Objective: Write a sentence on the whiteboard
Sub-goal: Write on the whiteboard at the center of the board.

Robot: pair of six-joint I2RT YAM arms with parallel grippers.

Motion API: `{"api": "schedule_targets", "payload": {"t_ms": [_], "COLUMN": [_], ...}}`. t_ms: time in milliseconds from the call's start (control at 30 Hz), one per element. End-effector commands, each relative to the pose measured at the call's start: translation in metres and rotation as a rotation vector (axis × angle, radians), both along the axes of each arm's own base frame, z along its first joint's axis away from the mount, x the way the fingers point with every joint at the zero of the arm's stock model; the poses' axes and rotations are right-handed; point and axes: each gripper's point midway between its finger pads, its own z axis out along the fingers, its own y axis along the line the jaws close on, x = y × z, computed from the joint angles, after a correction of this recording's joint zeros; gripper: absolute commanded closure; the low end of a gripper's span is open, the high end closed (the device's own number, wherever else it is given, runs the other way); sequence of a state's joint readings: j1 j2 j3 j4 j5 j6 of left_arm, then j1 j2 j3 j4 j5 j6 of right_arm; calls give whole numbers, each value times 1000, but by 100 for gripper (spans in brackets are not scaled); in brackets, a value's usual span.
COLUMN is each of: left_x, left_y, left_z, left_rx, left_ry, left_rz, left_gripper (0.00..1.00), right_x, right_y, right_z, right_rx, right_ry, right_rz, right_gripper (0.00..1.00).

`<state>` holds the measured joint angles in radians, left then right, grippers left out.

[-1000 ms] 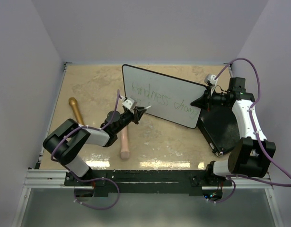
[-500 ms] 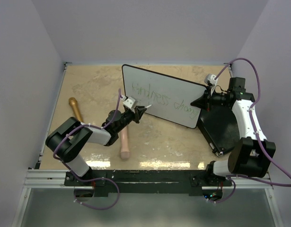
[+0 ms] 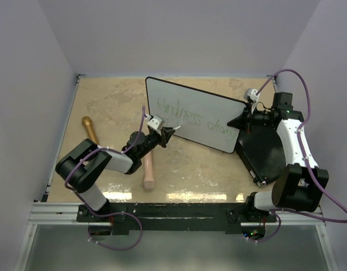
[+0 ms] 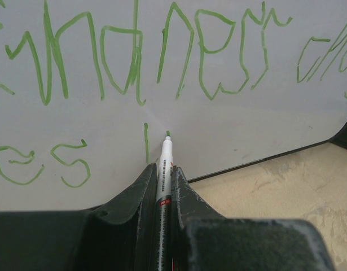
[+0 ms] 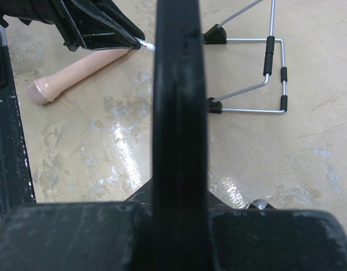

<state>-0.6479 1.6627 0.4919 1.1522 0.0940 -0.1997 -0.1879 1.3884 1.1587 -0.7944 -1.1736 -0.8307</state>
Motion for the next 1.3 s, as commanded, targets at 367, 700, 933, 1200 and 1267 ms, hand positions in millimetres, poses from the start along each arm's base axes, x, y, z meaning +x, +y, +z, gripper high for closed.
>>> {"api": "schedule_targets", "payload": {"t_ms": [367, 700, 933, 1200, 1267], "left_x": [9, 9, 9, 11, 12], "left_y": [7, 8, 9, 6, 4], "left_z": [21, 20, 16, 13, 14], "left_rx": [-32, -24, -14, -2, -2], "left_ry": [-55, -55, -49, -41, -43], "left_rz": [43, 49, 52, 44, 39], "left_gripper": [100, 100, 100, 100, 100], "right_x": [-7, -7, -8, -7, -7], "right_y": [-2, -2, -2, 0, 0], "right_z": [-11, -11, -11, -12, -12], "right_rx": [-52, -53, -54, -50, -51], "right_ry": [45, 45, 44, 50, 51], "right_rz": [-13, -12, -13, -5, -6], "right_gripper": [100, 100, 100, 100, 100]}}
